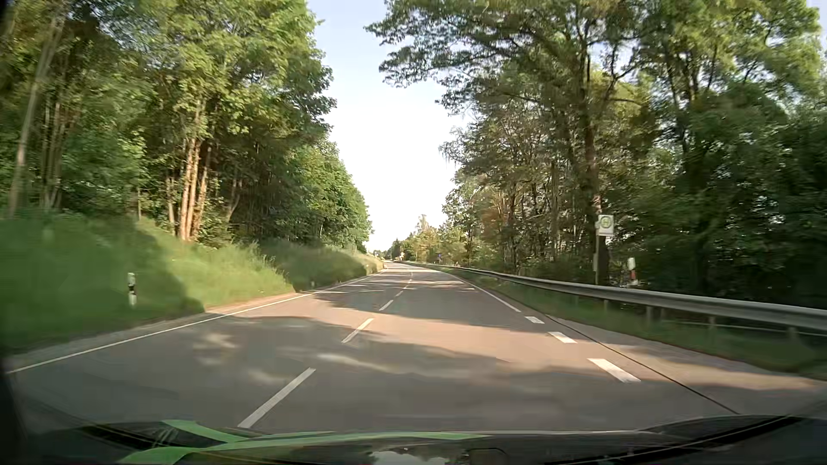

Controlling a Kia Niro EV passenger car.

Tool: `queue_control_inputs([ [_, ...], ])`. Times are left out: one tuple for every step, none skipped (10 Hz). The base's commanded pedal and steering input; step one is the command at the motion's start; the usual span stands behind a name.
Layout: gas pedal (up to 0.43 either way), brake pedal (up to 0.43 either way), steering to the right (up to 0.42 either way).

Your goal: Follow the waypoints while adhering to traffic rules and regulations

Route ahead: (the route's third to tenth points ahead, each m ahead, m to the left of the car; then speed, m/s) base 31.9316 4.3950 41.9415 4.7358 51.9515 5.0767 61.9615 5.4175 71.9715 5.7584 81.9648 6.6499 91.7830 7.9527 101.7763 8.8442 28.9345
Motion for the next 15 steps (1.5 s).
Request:
queue_control_inputs([
  [0.079,0.000,-0.007],
  [0.130,0.000,-0.007],
  [0.177,0.000,-0.008],
  [0.228,0.000,-0.011],
  [0.240,0.000,-0.011],
  [0.248,0.000,-0.011],
  [0.260,0.000,-0.011],
  [0.260,0.000,-0.009],
  [0.268,0.000,-0.008],
  [0.268,0.000,-0.008],
  [0.280,0.000,-0.008],
  [0.287,0.000,-0.008],
  [0.287,0.000,-0.008],
  [0.287,0.000,-0.008],
  [0.287,0.000,-0.008],
])
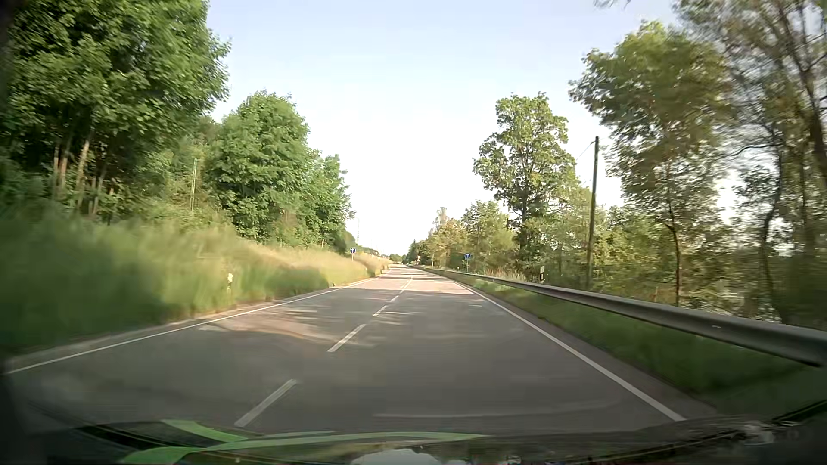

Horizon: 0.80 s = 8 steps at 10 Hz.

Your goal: Follow the waypoints while adhering to traffic rules and regulations

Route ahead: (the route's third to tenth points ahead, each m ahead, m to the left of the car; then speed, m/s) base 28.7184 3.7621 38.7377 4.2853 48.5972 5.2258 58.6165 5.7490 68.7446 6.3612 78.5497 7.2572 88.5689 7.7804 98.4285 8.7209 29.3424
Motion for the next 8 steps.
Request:
queue_control_inputs([
  [0.287,0.000,-0.007],
  [0.287,0.000,-0.008],
  [0.280,0.000,-0.008],
  [0.248,0.000,-0.008],
  [0.220,0.000,-0.009],
  [0.220,0.000,-0.009],
  [0.220,0.000,-0.009],
  [0.220,0.000,-0.009],
])
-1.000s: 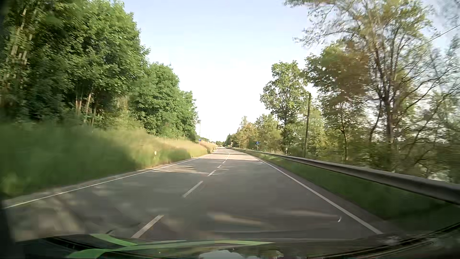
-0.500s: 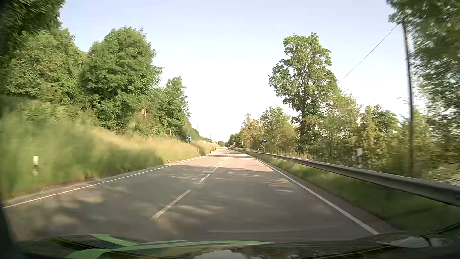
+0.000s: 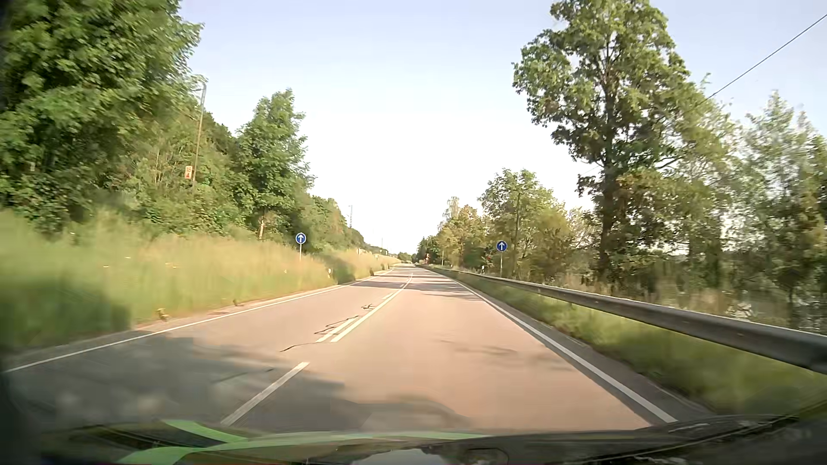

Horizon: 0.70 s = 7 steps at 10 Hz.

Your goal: Follow the waypoints while adhering to traffic rules and regulations

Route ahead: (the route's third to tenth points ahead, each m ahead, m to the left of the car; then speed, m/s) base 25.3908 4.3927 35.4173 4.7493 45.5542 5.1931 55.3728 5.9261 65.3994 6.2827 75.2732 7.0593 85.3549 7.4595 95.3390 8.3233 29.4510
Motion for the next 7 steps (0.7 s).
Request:
queue_control_inputs([
  [0.220,0.000,-0.009],
  [0.220,0.000,-0.009],
  [0.220,0.000,-0.008],
  [0.228,0.000,-0.008],
  [0.240,0.000,-0.008],
  [0.260,0.000,-0.008],
  [0.260,0.000,-0.008],
])
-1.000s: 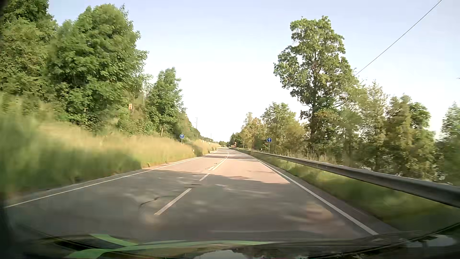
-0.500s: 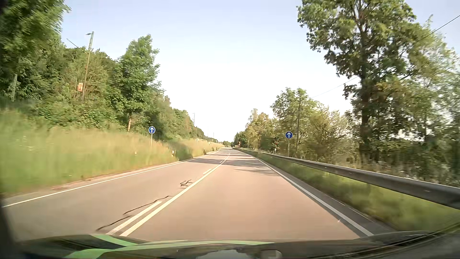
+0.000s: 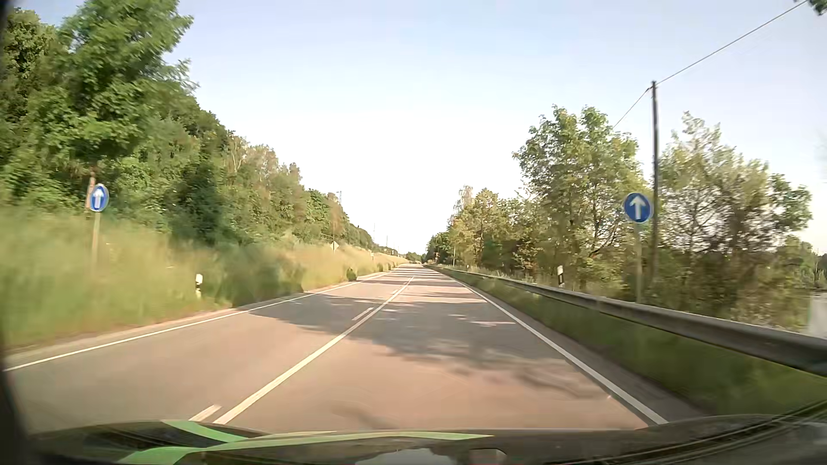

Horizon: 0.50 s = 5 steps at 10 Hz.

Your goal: Follow the waypoints while adhering to traffic rules and regulations

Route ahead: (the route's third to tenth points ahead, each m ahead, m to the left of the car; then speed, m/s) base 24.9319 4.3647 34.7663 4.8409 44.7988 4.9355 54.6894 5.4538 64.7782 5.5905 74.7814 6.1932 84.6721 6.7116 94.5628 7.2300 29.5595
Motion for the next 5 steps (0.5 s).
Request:
queue_control_inputs([
  [0.260,0.000,-0.008],
  [0.260,0.000,-0.009],
  [0.260,0.000,-0.009],
  [0.240,0.000,-0.009],
  [0.240,0.000,-0.009],
])
